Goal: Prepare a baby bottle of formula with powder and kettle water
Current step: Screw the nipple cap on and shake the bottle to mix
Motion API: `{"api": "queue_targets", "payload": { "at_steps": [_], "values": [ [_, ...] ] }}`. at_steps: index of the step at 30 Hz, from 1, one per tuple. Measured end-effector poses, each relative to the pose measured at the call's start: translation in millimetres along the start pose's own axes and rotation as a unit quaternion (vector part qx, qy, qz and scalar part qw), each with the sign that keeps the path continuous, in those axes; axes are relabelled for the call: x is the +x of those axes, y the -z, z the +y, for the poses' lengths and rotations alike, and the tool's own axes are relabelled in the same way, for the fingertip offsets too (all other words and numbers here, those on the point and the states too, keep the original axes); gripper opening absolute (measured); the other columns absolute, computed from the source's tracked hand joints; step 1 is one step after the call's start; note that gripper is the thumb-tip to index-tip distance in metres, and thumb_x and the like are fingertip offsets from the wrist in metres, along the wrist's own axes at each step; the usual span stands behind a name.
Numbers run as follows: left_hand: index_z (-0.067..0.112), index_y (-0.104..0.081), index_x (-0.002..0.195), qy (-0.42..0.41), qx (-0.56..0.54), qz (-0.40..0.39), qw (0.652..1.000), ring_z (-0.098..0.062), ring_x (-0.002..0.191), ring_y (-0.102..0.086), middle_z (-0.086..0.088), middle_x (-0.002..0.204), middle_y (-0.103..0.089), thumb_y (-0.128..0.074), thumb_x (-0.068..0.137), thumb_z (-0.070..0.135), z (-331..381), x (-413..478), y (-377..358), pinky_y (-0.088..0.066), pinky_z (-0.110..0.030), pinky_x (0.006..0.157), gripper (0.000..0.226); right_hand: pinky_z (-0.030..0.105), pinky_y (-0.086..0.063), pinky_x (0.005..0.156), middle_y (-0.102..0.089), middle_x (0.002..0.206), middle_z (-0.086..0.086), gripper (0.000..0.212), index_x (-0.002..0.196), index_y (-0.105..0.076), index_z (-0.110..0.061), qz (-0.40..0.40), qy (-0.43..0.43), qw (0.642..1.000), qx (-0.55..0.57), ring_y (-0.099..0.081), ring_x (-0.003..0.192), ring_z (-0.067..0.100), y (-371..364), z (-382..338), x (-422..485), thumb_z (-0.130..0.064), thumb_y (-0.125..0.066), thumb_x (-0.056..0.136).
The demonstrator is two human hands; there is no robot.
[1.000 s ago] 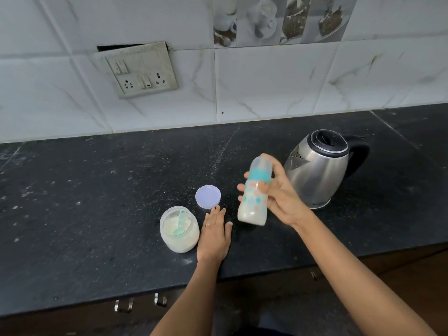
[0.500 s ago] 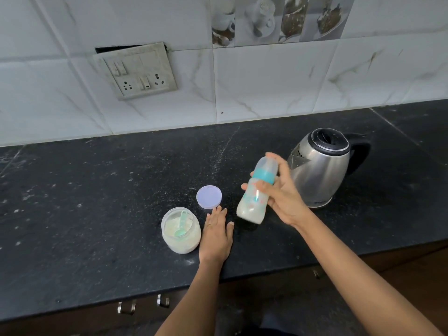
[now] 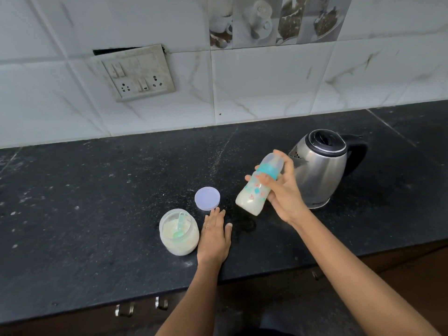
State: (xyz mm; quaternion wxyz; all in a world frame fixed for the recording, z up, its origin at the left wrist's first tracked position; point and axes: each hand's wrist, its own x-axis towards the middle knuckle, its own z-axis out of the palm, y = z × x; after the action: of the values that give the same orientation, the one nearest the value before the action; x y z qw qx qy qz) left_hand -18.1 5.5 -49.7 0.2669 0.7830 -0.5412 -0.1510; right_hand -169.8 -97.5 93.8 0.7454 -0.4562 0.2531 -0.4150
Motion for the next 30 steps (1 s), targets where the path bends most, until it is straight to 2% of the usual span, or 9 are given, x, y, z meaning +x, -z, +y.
{"api": "queue_targets", "payload": {
  "at_steps": [3, 7, 11, 12, 15, 20, 23, 28, 30],
  "values": [
    [0.017, -0.034, 0.148, -0.003, -0.001, 0.001, 1.0, -0.011, 0.149, -0.013, 0.0, 0.159, -0.024, -0.035, 0.103, 0.032, 0.1, -1.3, 0.6, -0.003, -0.026, 0.121, 0.048, 0.055, -0.052, 0.089, -0.057, 0.116, 0.016, 0.078, 0.135, -0.039, -0.025, -0.102, -0.013, 0.991, -0.09, -0.063, 0.104, 0.047, 2.3, 5.0, -2.5, 0.004, -0.075, 0.073],
    [0.017, -0.033, 0.148, -0.003, 0.003, 0.005, 1.0, -0.012, 0.149, -0.013, -0.001, 0.159, -0.024, -0.035, 0.103, 0.033, 0.3, -0.3, 0.1, -0.002, -0.025, 0.121, 0.048, 0.058, -0.051, 0.09, -0.057, 0.112, 0.015, 0.082, 0.134, -0.04, -0.029, 0.01, 0.003, 1.0, 0.019, -0.063, 0.104, 0.046, 3.1, 0.4, 4.6, -0.008, -0.084, 0.068],
    [0.017, -0.033, 0.148, 0.0, -0.001, 0.0, 1.0, -0.012, 0.149, -0.013, 0.0, 0.159, -0.025, -0.036, 0.102, 0.032, -0.8, -1.1, -0.5, -0.003, -0.027, 0.122, 0.048, 0.059, -0.05, 0.091, -0.056, 0.118, 0.018, 0.078, 0.135, -0.039, -0.026, -0.105, -0.011, 0.99, -0.097, -0.062, 0.106, 0.047, 2.8, 6.2, -1.4, 0.001, -0.076, 0.073],
    [0.018, -0.033, 0.148, 0.002, -0.001, -0.001, 1.0, -0.012, 0.149, -0.013, 0.0, 0.159, -0.025, -0.036, 0.102, 0.033, -1.3, -0.8, -1.2, -0.004, -0.028, 0.122, 0.048, 0.059, -0.05, 0.091, -0.057, 0.118, 0.017, 0.078, 0.136, -0.039, -0.025, -0.104, -0.006, 0.99, -0.098, -0.062, 0.106, 0.047, 1.1, 4.4, -0.9, 0.0, -0.077, 0.072],
    [0.019, -0.033, 0.148, 0.007, -0.001, -0.004, 1.0, -0.014, 0.149, -0.012, 0.001, 0.159, -0.023, -0.034, 0.103, 0.035, -1.3, 0.5, -2.3, -0.004, -0.028, 0.122, 0.049, 0.062, -0.047, 0.094, -0.058, 0.11, 0.013, 0.078, 0.135, -0.038, -0.028, 0.02, 0.014, 1.0, 0.007, -0.064, 0.104, 0.044, 0.2, -1.1, 5.3, -0.002, -0.078, 0.074],
    [0.017, -0.033, 0.148, -0.002, 0.002, 0.003, 1.0, -0.011, 0.149, -0.012, 0.0, 0.159, -0.024, -0.035, 0.103, 0.033, -0.3, -0.8, -0.3, -0.002, -0.026, 0.121, 0.048, 0.059, -0.051, 0.089, -0.058, 0.115, 0.016, 0.074, 0.134, -0.041, -0.026, -0.083, -0.005, 0.994, -0.069, -0.063, 0.104, 0.047, 1.1, 5.3, 0.4, 0.008, -0.069, 0.076],
    [0.017, -0.033, 0.148, -0.001, 0.0, 0.003, 1.0, -0.012, 0.149, -0.012, 0.0, 0.159, -0.023, -0.035, 0.103, 0.033, 0.6, -0.1, 0.2, -0.002, -0.025, 0.121, 0.048, 0.057, -0.052, 0.09, -0.057, 0.112, 0.014, 0.08, 0.134, -0.04, -0.03, 0.018, 0.012, 0.999, 0.026, -0.063, 0.105, 0.044, -2.0, 2.4, 5.3, -0.005, -0.081, 0.07],
    [0.017, -0.033, 0.148, 0.001, -0.003, -0.002, 1.0, -0.014, 0.149, -0.013, -0.001, 0.159, -0.024, -0.036, 0.103, 0.032, -0.9, -0.4, -0.8, -0.004, -0.027, 0.121, 0.048, 0.06, -0.051, 0.089, -0.061, 0.112, 0.015, 0.077, 0.133, -0.042, -0.026, -0.096, -0.002, 0.994, -0.053, -0.062, 0.103, 0.047, -4.5, 7.3, 1.4, 0.004, -0.076, 0.071],
    [0.018, -0.032, 0.149, 0.001, -0.002, -0.004, 1.0, -0.014, 0.149, -0.012, -0.001, 0.16, -0.023, -0.035, 0.103, 0.033, -1.3, 0.0, -1.0, -0.004, -0.027, 0.121, 0.048, 0.06, -0.05, 0.09, -0.059, 0.112, 0.015, 0.081, 0.134, -0.042, -0.026, -0.033, 0.016, 0.999, 0.002, -0.062, 0.104, 0.046, -4.5, 3.0, 7.1, -0.005, -0.083, 0.067]
  ]
}}
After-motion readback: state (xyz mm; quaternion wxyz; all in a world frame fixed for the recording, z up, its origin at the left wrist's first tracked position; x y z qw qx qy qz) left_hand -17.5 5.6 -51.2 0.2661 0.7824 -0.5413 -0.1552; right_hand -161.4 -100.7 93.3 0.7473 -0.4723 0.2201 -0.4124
